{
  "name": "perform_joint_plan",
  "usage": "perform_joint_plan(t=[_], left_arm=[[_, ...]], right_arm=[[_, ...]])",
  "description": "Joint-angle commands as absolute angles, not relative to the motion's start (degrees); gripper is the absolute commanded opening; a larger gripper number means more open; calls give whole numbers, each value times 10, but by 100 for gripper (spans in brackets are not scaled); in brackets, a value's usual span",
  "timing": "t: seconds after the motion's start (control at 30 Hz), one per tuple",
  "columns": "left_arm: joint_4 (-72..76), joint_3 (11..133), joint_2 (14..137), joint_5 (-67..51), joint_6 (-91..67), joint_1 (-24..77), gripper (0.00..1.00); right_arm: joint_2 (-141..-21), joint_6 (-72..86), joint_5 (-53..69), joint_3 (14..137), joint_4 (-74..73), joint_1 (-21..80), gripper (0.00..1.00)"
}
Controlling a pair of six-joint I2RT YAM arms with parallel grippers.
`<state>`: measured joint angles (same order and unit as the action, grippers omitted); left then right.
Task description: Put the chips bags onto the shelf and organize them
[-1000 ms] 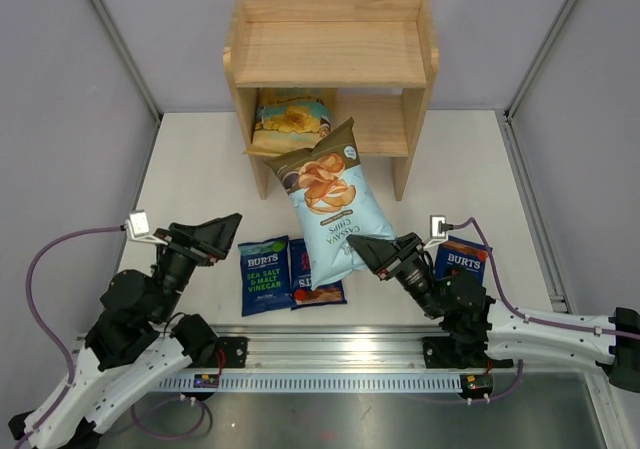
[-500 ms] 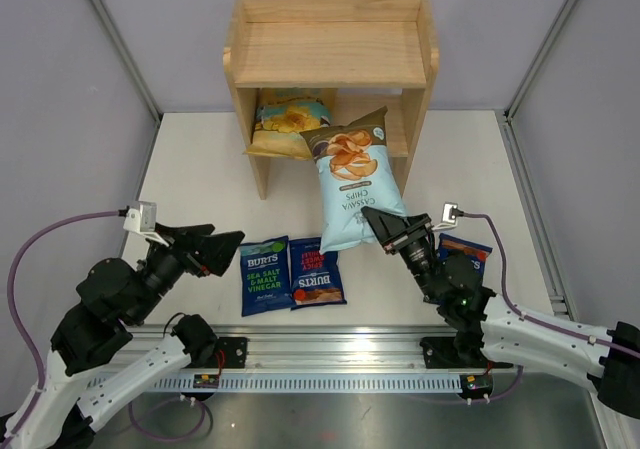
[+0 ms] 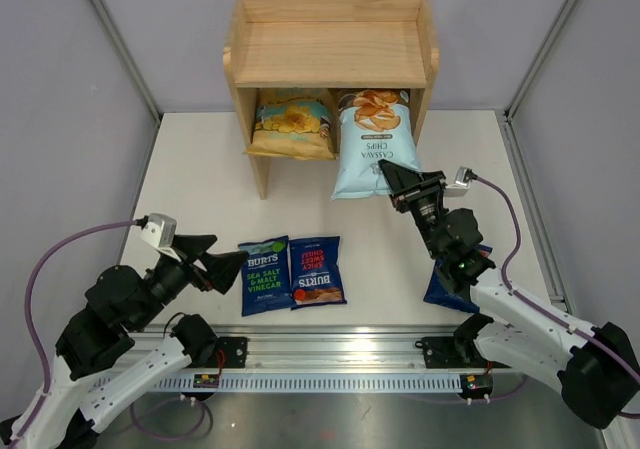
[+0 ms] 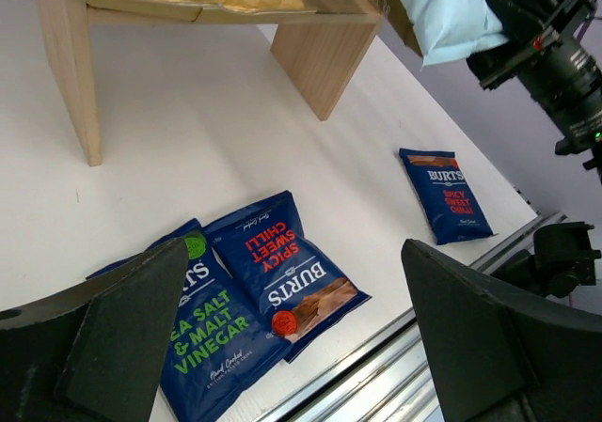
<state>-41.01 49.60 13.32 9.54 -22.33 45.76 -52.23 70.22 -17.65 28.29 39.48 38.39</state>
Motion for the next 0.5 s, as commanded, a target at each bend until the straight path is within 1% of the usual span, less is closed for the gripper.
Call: perform_joint_plan(t=[0.0,0.13,0.47], left_arm=[[-400,486,126,82,-203,459,99],[-399,480,113,73,-207,459,99],[-395,474,83,62,-206,459,99]], right_arm=[[-550,757,-117,343,417,335,21],[-623,795,-85,367,442,297,20],[-721,811,-83,428,450,258,19]])
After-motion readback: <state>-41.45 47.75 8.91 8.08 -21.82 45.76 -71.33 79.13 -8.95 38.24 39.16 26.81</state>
